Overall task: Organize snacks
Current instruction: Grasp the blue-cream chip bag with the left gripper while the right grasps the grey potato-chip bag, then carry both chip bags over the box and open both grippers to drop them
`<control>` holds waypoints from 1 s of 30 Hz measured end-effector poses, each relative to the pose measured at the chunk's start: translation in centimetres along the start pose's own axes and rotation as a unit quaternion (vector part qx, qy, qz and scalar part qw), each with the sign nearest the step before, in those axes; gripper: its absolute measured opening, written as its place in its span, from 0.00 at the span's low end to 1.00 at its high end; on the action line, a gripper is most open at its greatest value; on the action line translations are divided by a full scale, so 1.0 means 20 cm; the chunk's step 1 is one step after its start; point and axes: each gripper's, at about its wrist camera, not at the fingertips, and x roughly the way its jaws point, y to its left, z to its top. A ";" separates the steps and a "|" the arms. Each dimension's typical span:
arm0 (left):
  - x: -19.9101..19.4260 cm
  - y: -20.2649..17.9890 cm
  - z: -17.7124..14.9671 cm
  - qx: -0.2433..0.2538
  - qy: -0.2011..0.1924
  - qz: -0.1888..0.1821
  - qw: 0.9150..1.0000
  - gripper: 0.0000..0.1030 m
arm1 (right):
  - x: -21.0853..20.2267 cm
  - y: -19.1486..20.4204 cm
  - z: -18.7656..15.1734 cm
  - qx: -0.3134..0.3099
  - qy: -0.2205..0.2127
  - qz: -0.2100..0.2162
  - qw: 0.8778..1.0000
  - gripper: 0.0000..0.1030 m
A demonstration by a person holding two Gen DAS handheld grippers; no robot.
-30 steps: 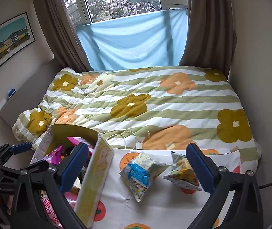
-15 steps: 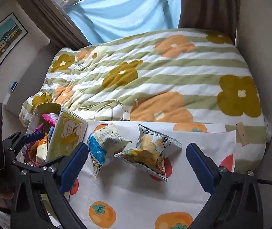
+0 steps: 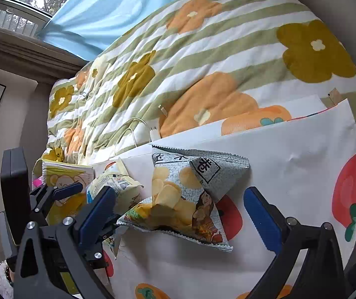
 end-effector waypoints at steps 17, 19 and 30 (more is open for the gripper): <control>0.14 0.04 0.00 -0.017 0.027 -0.069 0.997 0.58 | 0.17 -0.06 -0.02 0.034 0.024 -0.003 0.999 0.99; 0.14 0.06 -0.01 -0.029 0.026 -0.072 0.997 0.58 | 0.17 -0.07 -0.03 0.038 0.028 0.000 0.999 0.95; 0.03 0.07 -0.08 -0.053 0.008 -0.067 0.996 0.56 | 0.06 -0.05 -0.07 0.027 0.017 0.022 0.999 0.61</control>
